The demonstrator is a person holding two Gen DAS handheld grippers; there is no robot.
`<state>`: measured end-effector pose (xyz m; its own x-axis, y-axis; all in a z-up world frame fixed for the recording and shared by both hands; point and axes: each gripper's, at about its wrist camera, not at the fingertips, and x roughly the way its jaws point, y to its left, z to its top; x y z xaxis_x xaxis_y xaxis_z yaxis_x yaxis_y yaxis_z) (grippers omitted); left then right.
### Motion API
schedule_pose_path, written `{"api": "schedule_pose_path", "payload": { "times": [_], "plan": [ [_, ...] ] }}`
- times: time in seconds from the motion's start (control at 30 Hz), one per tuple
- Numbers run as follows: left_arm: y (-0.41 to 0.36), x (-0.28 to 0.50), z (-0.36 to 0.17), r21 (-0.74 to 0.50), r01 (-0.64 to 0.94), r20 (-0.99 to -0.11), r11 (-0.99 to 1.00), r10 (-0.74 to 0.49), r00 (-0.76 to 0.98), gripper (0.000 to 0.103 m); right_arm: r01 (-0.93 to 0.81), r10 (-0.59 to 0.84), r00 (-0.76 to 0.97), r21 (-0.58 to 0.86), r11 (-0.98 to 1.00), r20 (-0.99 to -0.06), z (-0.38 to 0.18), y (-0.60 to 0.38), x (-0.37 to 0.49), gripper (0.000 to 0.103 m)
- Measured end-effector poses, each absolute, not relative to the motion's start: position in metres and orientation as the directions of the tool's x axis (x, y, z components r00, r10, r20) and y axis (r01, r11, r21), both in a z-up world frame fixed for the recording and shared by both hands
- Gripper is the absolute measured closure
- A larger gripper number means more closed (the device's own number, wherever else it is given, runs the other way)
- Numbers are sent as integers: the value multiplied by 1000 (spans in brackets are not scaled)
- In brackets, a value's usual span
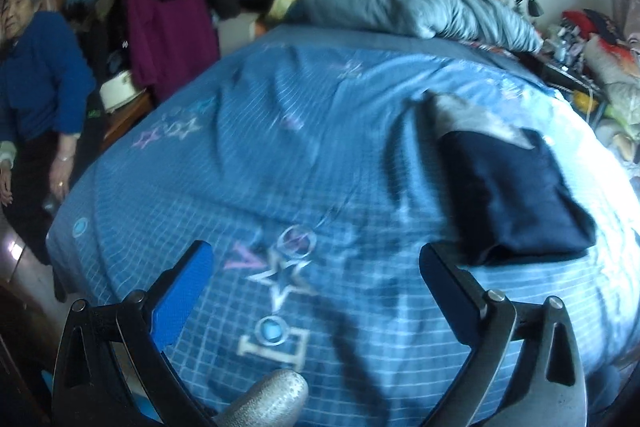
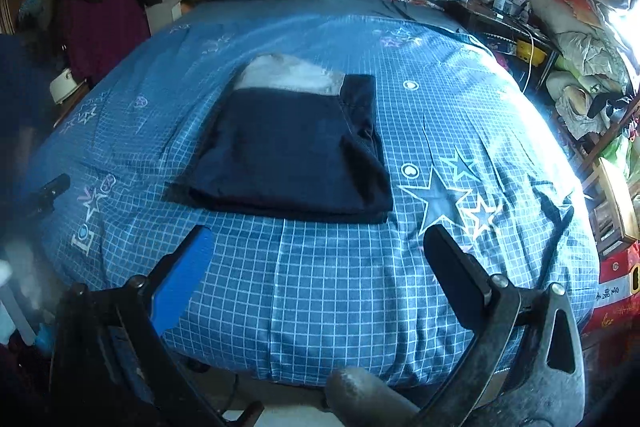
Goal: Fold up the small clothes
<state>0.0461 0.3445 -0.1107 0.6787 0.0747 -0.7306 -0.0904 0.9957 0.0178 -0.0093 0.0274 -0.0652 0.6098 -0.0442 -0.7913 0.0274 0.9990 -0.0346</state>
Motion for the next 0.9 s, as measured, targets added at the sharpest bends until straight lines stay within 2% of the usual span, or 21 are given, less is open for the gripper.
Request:
{"api": "schedule_pose_path", "payload": {
  "times": [0.3,0.53,0.7,0.9],
  "plan": [
    [411,47,-172,-12,-214,-801,977,119,587,0,-6,-12,513,-18,1000,-858,-97,49,-10,0],
    [418,44,-193,-18,-222,-817,975,114,566,0,-33,-2,488,-21,999,-873,-106,66,-4,0],
    [429,48,-215,-61,-237,-866,970,66,496,0,-30,-3,478,-19,999,-878,-110,70,2,0],
    [438,45,-225,-86,-256,-871,963,52,488,0,-37,-10,461,-30,999,-887,-116,77,7,0]
  ]
}}
